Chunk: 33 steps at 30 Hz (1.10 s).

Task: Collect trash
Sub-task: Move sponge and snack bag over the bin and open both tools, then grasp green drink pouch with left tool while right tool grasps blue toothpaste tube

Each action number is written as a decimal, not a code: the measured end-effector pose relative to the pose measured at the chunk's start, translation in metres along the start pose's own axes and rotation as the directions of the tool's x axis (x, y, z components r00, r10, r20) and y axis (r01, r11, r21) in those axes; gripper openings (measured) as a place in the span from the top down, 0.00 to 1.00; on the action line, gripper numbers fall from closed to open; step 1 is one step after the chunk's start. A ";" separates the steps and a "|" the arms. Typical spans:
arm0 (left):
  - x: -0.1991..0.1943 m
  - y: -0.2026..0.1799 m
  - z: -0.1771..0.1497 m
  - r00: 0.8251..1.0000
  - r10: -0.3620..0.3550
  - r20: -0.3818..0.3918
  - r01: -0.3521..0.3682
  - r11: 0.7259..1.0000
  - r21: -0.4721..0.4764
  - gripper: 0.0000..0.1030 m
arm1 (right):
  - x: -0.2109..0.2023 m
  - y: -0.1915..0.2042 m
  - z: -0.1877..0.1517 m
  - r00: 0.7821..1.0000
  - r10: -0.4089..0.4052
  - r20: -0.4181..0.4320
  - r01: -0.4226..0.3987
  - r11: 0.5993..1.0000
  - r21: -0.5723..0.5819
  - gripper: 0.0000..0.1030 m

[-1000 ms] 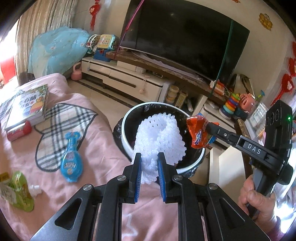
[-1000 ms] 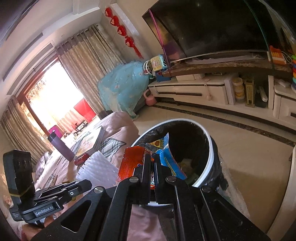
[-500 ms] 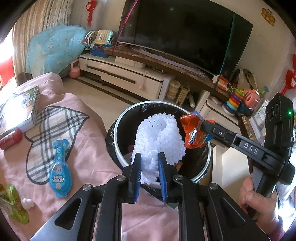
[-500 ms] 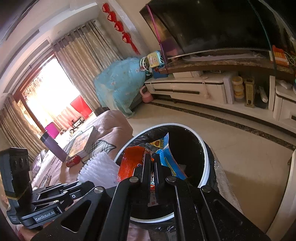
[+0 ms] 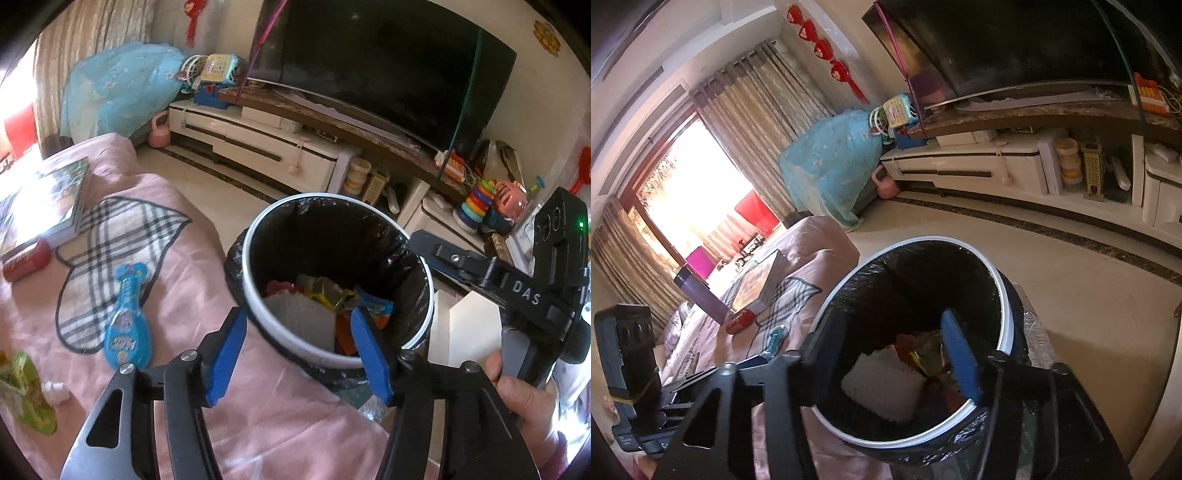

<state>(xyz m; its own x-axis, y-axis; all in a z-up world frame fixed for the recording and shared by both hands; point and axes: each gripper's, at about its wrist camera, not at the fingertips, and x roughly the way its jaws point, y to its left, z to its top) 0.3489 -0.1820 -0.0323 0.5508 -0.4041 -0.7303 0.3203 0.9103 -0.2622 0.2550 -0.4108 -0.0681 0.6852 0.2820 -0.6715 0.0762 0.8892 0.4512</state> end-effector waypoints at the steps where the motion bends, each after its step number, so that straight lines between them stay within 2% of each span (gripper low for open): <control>1: -0.005 0.004 -0.004 1.000 0.001 0.003 -0.001 1.000 -0.012 0.42 | -0.001 0.001 0.000 1.000 0.001 0.003 -0.001 1.000 0.000 0.33; 6: -0.029 0.023 -0.028 1.000 0.006 0.018 -0.005 0.997 -0.072 0.39 | -0.011 0.014 -0.007 0.999 0.020 0.032 -0.020 1.000 -0.005 0.12; 15: -0.073 0.065 -0.075 1.000 0.027 0.013 -0.025 0.983 -0.180 0.39 | -0.017 0.050 -0.040 0.999 0.050 0.011 -0.049 0.998 -0.049 0.04; 18: -0.088 0.079 -0.090 0.999 0.040 0.015 -0.036 0.975 -0.218 0.35 | -0.014 0.062 -0.055 0.998 0.058 -0.011 -0.058 0.997 -0.055 0.01; 21: -0.101 0.093 -0.102 0.999 0.052 0.011 -0.048 0.967 -0.252 0.34 | -0.008 0.074 -0.065 0.997 0.071 -0.043 -0.073 0.995 -0.064 0.00; 26: -0.126 0.120 -0.119 0.996 0.082 0.023 -0.070 0.943 -0.325 0.25 | 0.002 0.097 -0.081 0.992 0.086 -0.087 -0.095 0.990 -0.101 0.00; 33: -0.153 0.149 -0.134 0.989 0.148 0.025 -0.128 0.914 -0.386 0.24 | 0.016 0.128 -0.094 0.987 0.099 -0.128 -0.118 0.981 -0.153 0.00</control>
<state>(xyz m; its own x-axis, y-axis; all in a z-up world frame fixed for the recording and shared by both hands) 0.2091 0.0278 -0.0446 0.6111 -0.2665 -0.7454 -0.0753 0.9178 -0.3899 0.2076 -0.2584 -0.0763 0.5912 0.4120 -0.6933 -0.1168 0.8943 0.4319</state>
